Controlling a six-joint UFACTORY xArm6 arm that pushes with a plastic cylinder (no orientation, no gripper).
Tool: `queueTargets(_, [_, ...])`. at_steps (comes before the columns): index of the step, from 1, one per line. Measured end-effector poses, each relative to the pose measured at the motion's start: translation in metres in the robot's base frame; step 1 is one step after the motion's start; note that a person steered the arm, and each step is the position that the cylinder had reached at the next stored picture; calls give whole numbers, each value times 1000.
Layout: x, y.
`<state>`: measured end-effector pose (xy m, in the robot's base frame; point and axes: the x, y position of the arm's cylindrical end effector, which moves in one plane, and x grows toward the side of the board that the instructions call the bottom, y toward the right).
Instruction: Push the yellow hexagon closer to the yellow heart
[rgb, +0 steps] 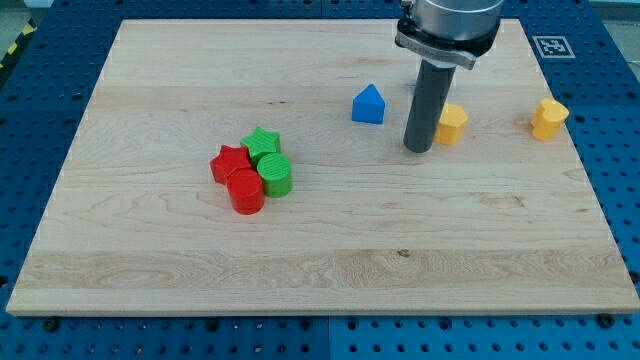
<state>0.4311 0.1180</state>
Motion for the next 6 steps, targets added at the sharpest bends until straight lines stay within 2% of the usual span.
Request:
queueTargets(2, [-6, 61])
queueTargets(3, [-7, 9])
queueTargets(4, [-25, -16])
queueTargets(6, [-29, 63])
